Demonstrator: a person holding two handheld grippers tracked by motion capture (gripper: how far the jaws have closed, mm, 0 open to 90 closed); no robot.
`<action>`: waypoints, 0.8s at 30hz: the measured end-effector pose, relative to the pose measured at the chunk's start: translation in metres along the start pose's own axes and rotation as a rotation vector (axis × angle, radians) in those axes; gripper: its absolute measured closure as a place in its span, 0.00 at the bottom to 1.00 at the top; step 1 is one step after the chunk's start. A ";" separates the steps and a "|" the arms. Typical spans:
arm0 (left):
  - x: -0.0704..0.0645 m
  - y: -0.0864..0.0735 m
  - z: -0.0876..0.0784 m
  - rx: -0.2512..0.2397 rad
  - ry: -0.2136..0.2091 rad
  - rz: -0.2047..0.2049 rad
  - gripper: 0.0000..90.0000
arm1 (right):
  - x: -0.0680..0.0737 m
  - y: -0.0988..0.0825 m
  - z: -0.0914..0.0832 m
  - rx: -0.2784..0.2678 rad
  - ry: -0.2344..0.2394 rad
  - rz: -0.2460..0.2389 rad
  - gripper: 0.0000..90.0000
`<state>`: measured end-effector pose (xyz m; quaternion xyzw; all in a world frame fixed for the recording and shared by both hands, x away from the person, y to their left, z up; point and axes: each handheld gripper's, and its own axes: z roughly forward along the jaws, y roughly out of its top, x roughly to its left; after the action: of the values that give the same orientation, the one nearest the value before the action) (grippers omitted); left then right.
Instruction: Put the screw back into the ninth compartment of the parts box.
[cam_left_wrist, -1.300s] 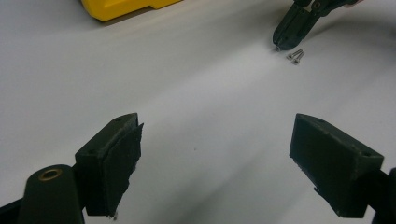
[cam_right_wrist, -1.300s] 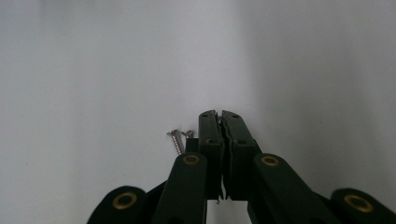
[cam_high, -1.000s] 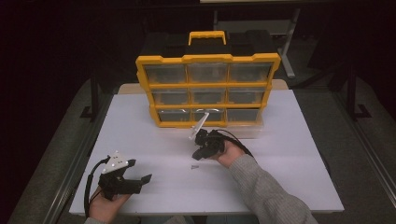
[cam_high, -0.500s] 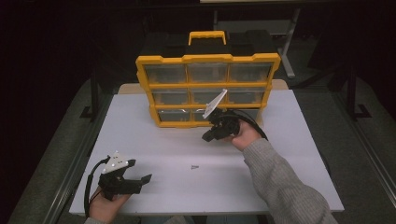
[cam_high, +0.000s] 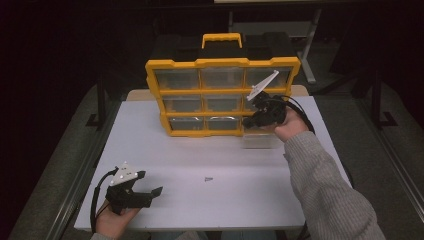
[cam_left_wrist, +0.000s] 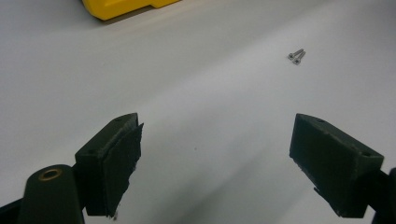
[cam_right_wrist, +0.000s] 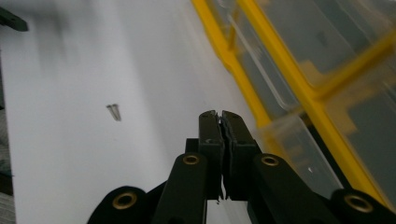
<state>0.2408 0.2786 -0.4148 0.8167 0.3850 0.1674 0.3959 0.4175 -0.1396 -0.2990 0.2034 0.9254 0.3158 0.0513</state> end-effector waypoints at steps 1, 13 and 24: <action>0.000 0.000 0.000 0.000 0.000 0.000 0.18 | 0.000 0.000 0.000 0.000 0.000 0.000 0.96; 0.000 0.000 0.001 0.010 -0.004 -0.007 0.18 | -0.028 -0.032 0.013 0.071 -0.043 0.111 0.94; 0.000 0.000 0.001 0.010 -0.006 -0.005 0.18 | -0.014 -0.026 0.004 0.009 -0.023 0.082 0.85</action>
<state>0.2412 0.2783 -0.4156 0.8181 0.3867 0.1623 0.3934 0.4224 -0.1614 -0.3188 0.2451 0.9170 0.3109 0.0482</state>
